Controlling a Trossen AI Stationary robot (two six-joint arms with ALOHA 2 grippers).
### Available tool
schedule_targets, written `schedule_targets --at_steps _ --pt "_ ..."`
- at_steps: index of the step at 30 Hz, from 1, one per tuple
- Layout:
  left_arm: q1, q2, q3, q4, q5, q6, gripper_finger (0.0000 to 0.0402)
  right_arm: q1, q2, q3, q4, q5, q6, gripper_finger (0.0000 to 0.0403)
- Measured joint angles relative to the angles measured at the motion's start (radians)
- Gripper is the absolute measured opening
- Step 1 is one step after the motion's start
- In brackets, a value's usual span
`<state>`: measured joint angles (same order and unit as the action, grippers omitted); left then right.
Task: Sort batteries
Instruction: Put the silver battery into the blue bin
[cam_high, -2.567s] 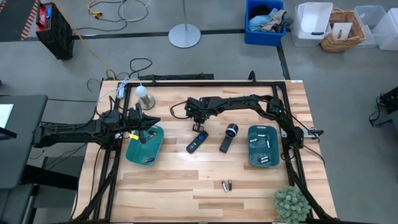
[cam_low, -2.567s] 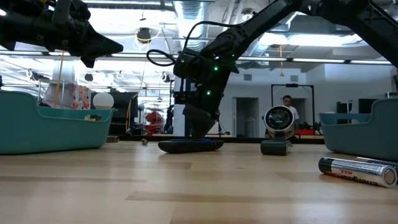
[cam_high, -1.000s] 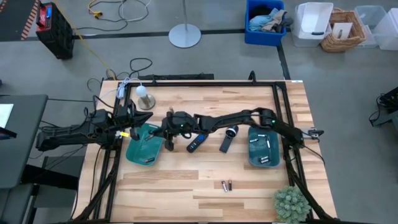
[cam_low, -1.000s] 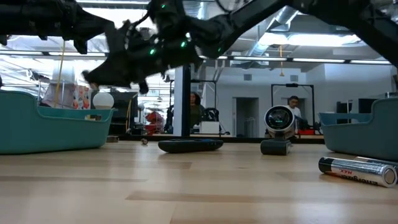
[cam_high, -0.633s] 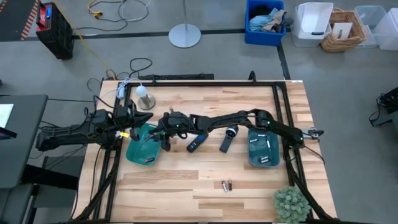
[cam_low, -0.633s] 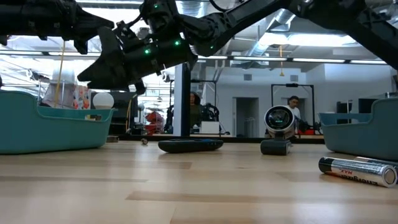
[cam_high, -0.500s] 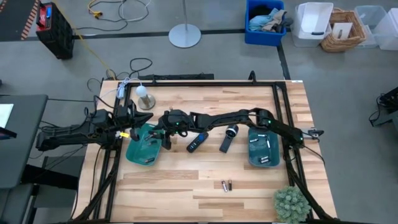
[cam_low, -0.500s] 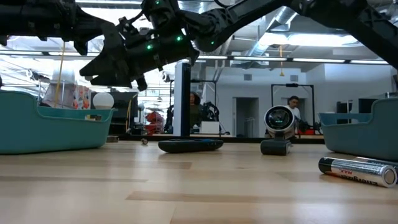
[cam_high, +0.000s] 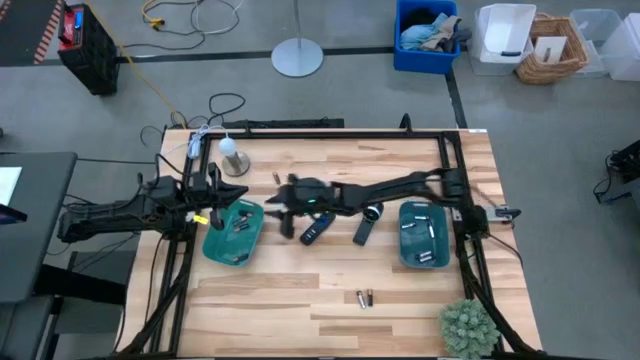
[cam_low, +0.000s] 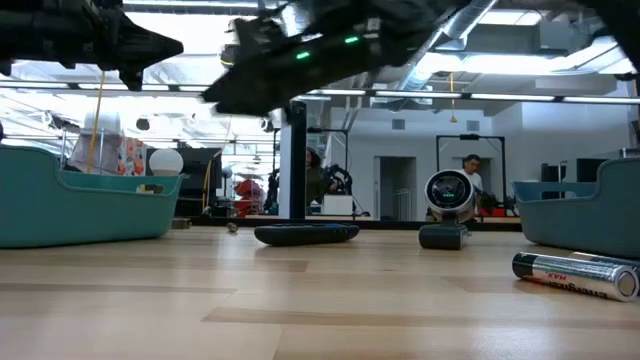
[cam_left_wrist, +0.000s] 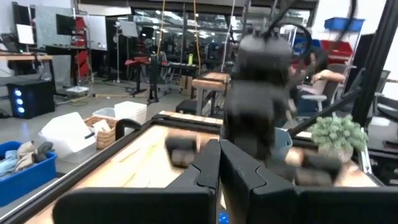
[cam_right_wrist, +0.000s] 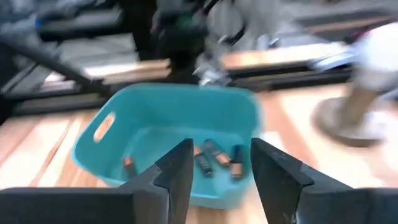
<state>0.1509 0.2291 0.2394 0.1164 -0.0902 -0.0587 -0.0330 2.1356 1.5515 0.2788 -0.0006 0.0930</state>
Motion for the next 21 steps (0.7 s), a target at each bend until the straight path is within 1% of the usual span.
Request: schedule_targets --at_steps 2,6,10,15,21 --pt "0.0 0.002 0.0 -0.009 0.0 0.009 0.0004 0.0 -0.096 -0.14 0.092 0.06 0.015 0.0174" --pt "0.0 0.035 0.0 -0.013 0.012 0.025 0.0004 0.01 -0.276 -0.407 0.2 0.173 0.051 0.0173" --pt "0.0 0.14 0.0 0.035 0.063 0.049 0.0004 0.047 -0.415 -0.579 0.223 0.281 0.065 0.0173" --pt "-0.034 0.368 0.02 0.182 0.136 0.062 0.0006 0.109 -0.584 -0.713 0.226 0.381 0.05 0.0173" --pt "-0.12 0.691 0.117 0.325 0.141 0.126 0.0032 0.205 -0.791 -0.81 0.224 0.54 -0.021 0.0172"
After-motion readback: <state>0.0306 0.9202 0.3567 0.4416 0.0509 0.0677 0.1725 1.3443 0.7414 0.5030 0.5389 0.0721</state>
